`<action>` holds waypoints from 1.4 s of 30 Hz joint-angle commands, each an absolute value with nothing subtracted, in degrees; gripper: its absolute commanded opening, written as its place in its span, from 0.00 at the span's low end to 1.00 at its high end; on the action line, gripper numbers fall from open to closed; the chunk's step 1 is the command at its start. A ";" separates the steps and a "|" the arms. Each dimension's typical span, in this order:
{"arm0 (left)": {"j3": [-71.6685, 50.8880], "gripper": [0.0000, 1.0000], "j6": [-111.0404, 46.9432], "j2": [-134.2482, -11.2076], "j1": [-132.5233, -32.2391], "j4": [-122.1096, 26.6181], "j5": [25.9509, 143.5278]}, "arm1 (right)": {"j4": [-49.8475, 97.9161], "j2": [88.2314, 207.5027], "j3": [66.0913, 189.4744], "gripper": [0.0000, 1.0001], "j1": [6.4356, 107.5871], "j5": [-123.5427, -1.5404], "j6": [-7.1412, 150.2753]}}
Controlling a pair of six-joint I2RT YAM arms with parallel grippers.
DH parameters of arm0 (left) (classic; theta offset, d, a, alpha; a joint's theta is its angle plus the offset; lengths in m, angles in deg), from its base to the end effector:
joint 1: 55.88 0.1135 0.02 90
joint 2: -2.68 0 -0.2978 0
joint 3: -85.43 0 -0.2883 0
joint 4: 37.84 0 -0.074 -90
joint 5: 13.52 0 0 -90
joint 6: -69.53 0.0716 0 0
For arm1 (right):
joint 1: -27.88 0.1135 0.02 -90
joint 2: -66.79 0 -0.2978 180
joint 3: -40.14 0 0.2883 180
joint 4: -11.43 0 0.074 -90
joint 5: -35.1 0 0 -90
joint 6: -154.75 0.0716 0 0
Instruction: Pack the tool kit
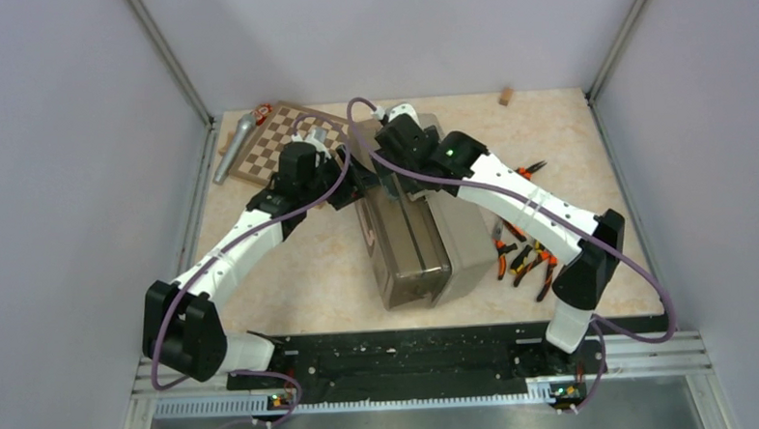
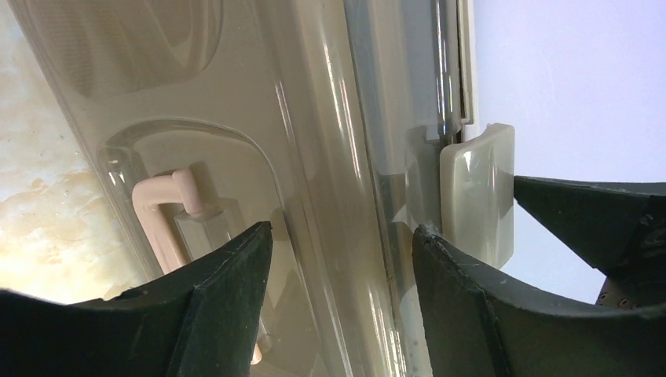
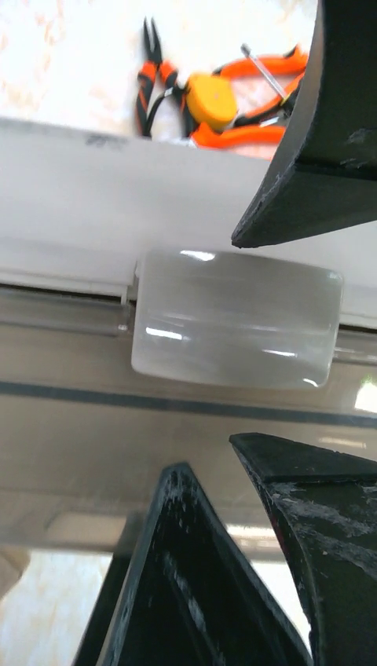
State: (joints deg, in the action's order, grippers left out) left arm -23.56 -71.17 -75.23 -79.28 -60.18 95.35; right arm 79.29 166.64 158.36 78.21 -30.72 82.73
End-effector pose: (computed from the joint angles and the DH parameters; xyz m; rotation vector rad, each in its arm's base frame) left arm 0.3281 -0.1672 0.3008 -0.3172 2.2327 -1.0905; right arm 0.3003 0.3162 0.3918 -0.4724 2.2901 0.0698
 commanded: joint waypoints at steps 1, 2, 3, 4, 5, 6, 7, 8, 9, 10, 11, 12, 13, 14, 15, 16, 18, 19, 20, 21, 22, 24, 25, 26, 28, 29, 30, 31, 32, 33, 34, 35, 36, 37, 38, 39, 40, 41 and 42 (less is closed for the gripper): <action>-24.11 0.68 -70.43 -77.43 -79.43 -64.09 95.24 | 84.97 167.92 160.69 0.86 79.76 -19.85 80.51; -24.07 0.67 -70.78 -77.35 -79.50 -63.44 95.78 | 85.45 168.22 160.76 0.85 79.94 -18.27 80.32; -23.92 0.66 -71.24 -77.26 -79.52 -62.86 96.20 | 85.89 168.42 160.83 0.84 80.05 -17.15 80.22; -23.67 0.65 -71.65 -77.15 -79.52 -62.40 96.74 | 86.17 168.55 160.99 0.82 80.21 -16.18 80.11; -23.29 0.62 -71.93 -77.02 -79.50 -61.89 97.25 | 86.33 168.60 161.10 0.81 80.28 -15.26 79.88; -22.75 0.61 -72.30 -77.04 -79.57 -61.51 97.66 | 86.36 168.62 161.21 0.79 80.35 -14.58 79.66; -22.26 0.61 -72.71 -76.96 -79.65 -61.15 98.12 | 86.40 168.60 161.36 0.78 80.35 -14.01 79.44; -21.63 0.61 -73.06 -77.03 -79.73 -60.80 98.48 | 86.37 168.63 161.51 0.77 80.36 -13.61 79.27; -20.97 0.61 -73.34 -77.11 -79.85 -60.25 98.87 | 86.42 168.73 161.64 0.76 80.43 -13.01 79.17; -20.25 0.61 -73.52 -77.36 -80.12 -60.03 99.09 | 86.40 168.76 161.67 0.74 80.47 -12.39 79.05; -19.53 0.61 -73.55 -77.76 -80.40 -59.90 99.13 | 86.42 168.77 161.76 0.74 80.46 -11.65 78.79; -18.79 0.61 -73.62 -78.19 -80.62 -59.94 99.27 | 86.37 168.82 161.82 0.73 80.50 -10.76 78.75; -18.16 0.61 -73.63 -78.74 -80.93 -59.95 99.34 | 86.45 168.76 161.94 0.72 80.47 -9.79 78.71; -17.68 0.61 -73.85 -79.10 -81.11 -59.95 99.55 | 86.38 168.72 162.07 0.70 80.47 -8.77 78.69; -17.35 0.61 -74.15 -79.48 -81.16 -59.77 99.73 | 86.37 168.64 162.26 0.69 80.52 -7.66 78.59; -17.13 0.61 -74.35 -79.76 -81.39 -59.59 99.97 | 86.37 168.58 162.45 0.68 80.55 -6.65 78.48; -16.42 0.61 -74.67 -80.08 -81.73 -59.31 99.99 | 86.13 168.39 162.86 0.65 80.58 -4.39 77.93; -16.00 0.61 -74.63 -80.15 -81.96 -59.27 99.88 | 85.88 168.29 163.00 0.64 80.55 -3.37 77.33; -15.52 0.61 -74.66 -80.31 -82.13 -59.26 99.78 | 85.60 168.16 163.12 0.63 80.54 -2.44 76.99; -15.03 0.61 -74.68 -80.48 -82.22 -59.31 99.75 | 85.19 167.82 163.25 0.62 80.54 -1.85 76.55; -14.45 0.61 -74.74 -80.67 -82.32 -59.34 99.81 | 84.65 167.64 163.32 0.60 80.55 -1.34 76.08; -13.40 0.61 -74.80 -80.96 -82.41 -59.34 99.64 | 83.50 167.16 163.16 0.57 80.55 -0.67 75.24; -12.91 0.61 -74.79 -81.11 -82.52 -59.34 99.52 | 83.05 166.94 163.03 0.56 80.61 -0.25 74.82; -12.38 0.61 -74.79 -81.30 -82.59 -59.34 99.41 | 82.72 166.86 162.99 0.55 80.54 0.17 74.51; -11.42 0.61 -74.79 -81.87 -82.69 -59.34 99.53 | 82.27 166.93 162.81 0.54 80.54 1.29 74.06; -10.98 0.61 -74.83 -82.32 -82.83 -59.36 99.65 | 82.25 167.07 162.87 0.53 80.53 1.53 74.02; -10.53 0.61 -74.88 -82.74 -82.94 -59.33 99.75 | 82.22 167.15 162.89 0.53 80.55 1.86 73.99; -10.20 0.61 -74.91 -82.95 -83.04 -59.34 99.77 | 82.11 167.12 162.95 0.53 80.58 2.03 73.92; -9.93 0.61 -74.88 -83.07 -83.13 -59.36 99.63 | 82.10 167.05 163.02 0.53 80.54 2.01 73.90; -9.67 0.61 -74.80 -83.31 -83.26 -59.34 99.51 | 82.00 166.92 163.18 0.53 80.51 1.53 73.85; -9.43 0.61 -74.79 -83.47 -83.34 -59.34 99.44 | 81.98 166.56 163.27 0.54 80.36 0.47 73.94; -9.17 0.61 -74.79 -83.65 -83.43 -59.33 99.42 | 81.90 166.09 163.33 0.56 79.98 -1.53 74.25; -9.09 0.61 -74.79 -83.79 -83.46 -59.34 99.42 | 81.95 165.29 163.33 0.57 79.10 -4.50 75.33; -8.89 0.61 -74.79 -83.90 -83.48 -59.30 99.45 | 81.76 164.13 163.06 0.58 77.84 -8.64 76.83; -8.78 0.61 -74.79 -84.11 -83.49 -59.34 99.50 | 80.93 162.84 162.11 0.59 76.23 -13.12 78.00; -8.73 0.61 -74.80 -84.21 -83.62 -59.34 99.46 | 79.48 161.32 160.55 0.61 74.82 -17.15 78.86; -8.59 0.61 -74.84 -84.25 -83.71 -59.34 99.49 | 78.16 159.84 158.92 0.63 73.47 -21.22 79.53; -8.49 0.61 -74.79 -84.36 -83.72 -59.32 99.38 | 76.75 158.25 156.68 0.65 71.84 -24.80 80.30; -8.30 0.61 -74.83 -84.37 -83.77 -59.34 99.39 | 75.67 157.39 155.34 0.68 71.11 -27.31 80.92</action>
